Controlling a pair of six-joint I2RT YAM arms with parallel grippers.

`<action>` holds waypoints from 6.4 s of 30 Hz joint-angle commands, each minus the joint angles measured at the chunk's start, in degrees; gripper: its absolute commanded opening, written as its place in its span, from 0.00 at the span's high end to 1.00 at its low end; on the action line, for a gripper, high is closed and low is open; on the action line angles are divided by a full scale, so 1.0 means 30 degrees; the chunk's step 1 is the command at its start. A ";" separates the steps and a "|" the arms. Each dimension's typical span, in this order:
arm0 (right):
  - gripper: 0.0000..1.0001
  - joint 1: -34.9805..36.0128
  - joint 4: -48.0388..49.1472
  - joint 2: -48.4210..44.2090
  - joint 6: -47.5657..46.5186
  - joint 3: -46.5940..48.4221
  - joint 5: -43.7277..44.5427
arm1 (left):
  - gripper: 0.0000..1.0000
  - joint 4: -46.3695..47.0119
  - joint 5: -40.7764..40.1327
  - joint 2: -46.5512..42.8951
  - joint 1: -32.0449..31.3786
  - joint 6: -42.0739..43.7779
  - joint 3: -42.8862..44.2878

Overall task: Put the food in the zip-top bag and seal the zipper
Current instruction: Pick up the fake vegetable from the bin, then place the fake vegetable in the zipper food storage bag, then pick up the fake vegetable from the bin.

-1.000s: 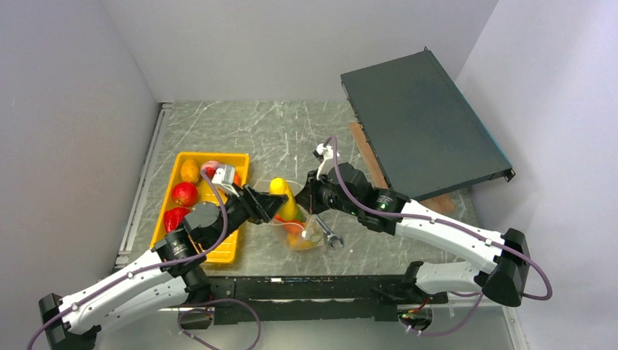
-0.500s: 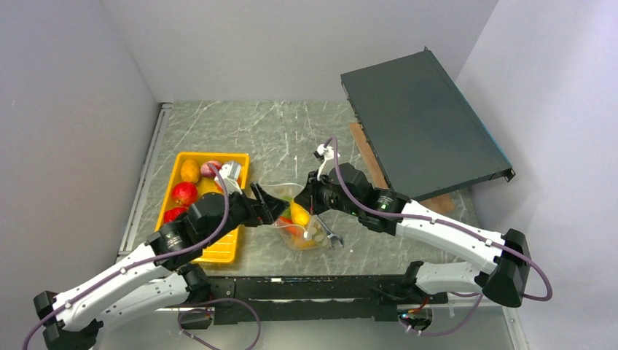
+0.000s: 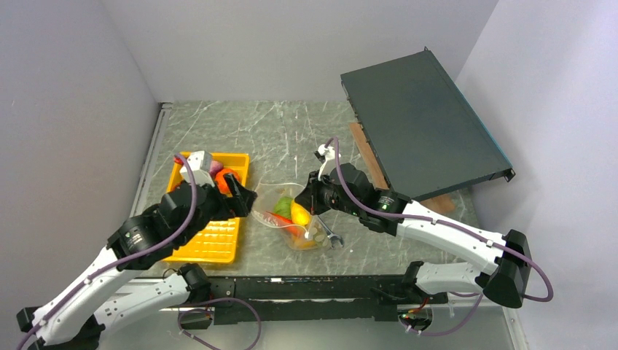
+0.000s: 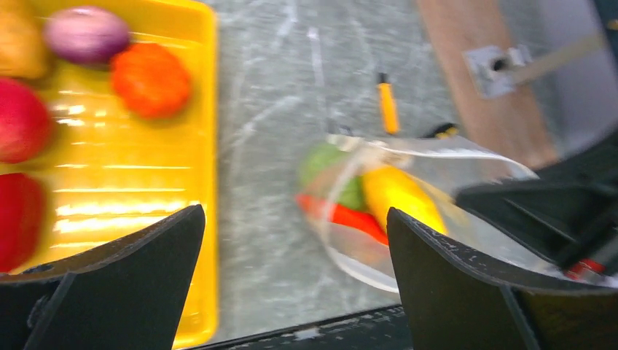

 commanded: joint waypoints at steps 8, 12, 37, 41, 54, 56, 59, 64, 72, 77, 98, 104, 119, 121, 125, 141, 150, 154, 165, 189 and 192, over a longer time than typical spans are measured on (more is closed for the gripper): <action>1.00 -0.0109 0.0325 -0.0301 -0.0201 0.0472 -0.0277 | 0.00 -0.1911 0.0281 0.5434 1.0661 0.8101 0.0638; 1.00 -0.0162 0.0243 -0.0207 -0.0298 0.0718 -0.0222 | 0.00 -0.1493 -0.3020 0.7770 1.2185 0.8231 -0.0184; 1.00 -0.0204 0.0293 0.0806 -0.0101 0.1231 -0.0688 | 0.00 0.0190 -0.2009 1.3591 1.5263 0.7948 -0.1257; 1.00 -0.0207 0.0342 0.0661 0.0061 0.1265 -0.0908 | 0.00 0.0493 -0.1226 1.2118 1.5279 0.7335 -0.1943; 1.00 -0.0196 0.0291 0.0549 0.0249 0.1174 -0.1429 | 0.00 -0.0751 -0.2223 1.4028 1.5617 0.3781 -0.2353; 1.00 -0.0216 0.0347 0.0609 0.0314 0.1183 -0.1553 | 0.00 -0.0398 -0.1935 1.4016 1.5943 0.3884 -0.2584; 1.00 -0.0188 0.0353 0.0707 0.0356 0.1290 -0.1650 | 0.00 -0.0443 -0.1997 1.4261 1.7054 0.3797 -0.2604; 1.00 -0.0208 0.0328 0.0884 0.0370 0.1448 -0.1782 | 0.00 -0.0476 -0.1998 1.4818 1.7517 0.3836 -0.2449; 1.00 -0.0210 0.0379 0.1139 0.0517 0.1533 -0.2129 | 0.03 0.0255 -0.0655 1.5981 1.8157 0.5122 -0.2245; 1.00 -0.0207 0.0331 0.1246 0.0587 0.1564 -0.2305 | 0.16 0.0898 0.1071 1.6108 1.8374 0.6143 -0.2328; 1.00 -0.0209 -0.0141 0.1493 0.0532 0.1897 -0.2015 | 0.54 0.2874 0.2405 0.6957 1.4085 0.8764 -0.3466; 1.00 -0.0214 -0.0313 0.1779 0.0559 0.2244 -0.1897 | 0.51 0.7006 0.8372 0.0211 1.2165 1.0359 -0.5388; 1.00 -0.0210 -0.0729 0.2498 0.0435 0.2889 -0.1247 | 0.50 1.2412 2.2329 -0.3760 1.1773 1.1495 -0.7579; 1.00 -0.0217 -0.0708 0.2628 0.0445 0.2922 -0.1258 | 0.50 1.3155 2.2230 -0.4777 1.1770 1.1491 -0.8040; 1.00 -0.0188 -0.0763 0.2881 0.0430 0.3052 -0.1356 | 0.50 1.4446 2.1525 -0.6615 1.1762 1.1275 -0.8822; 1.00 -0.0178 -0.0382 0.3118 0.0671 0.3276 -0.1999 | 0.45 1.7615 2.5581 -0.3033 1.1335 0.9704 -1.0061; 1.00 -0.0205 -0.0073 0.2971 0.0846 0.2895 -0.2248 | 0.21 1.5187 2.2846 -0.1688 0.9698 1.0972 -0.9478; 1.00 -0.0195 -0.0093 0.2663 0.0811 0.2706 -0.2206 | 0.01 1.4697 2.1685 -0.1745 0.9402 1.1272 -0.9421; 1.00 -0.0201 -0.0405 0.1837 0.0712 0.2221 -0.1854 | 0.00 1.2374 1.8519 -0.2717 0.9134 1.2263 -0.8280; 1.00 -0.0210 -0.0350 0.1047 0.0122 0.1419 -0.1288 | 0.00 0.7304 -0.3832 -0.2685 1.0724 0.8735 -0.7394; 1.00 -0.0208 -0.0321 0.0986 0.0151 0.1353 -0.1332 | 0.00 0.8522 -0.1846 -0.2243 1.2838 0.8743 -0.7804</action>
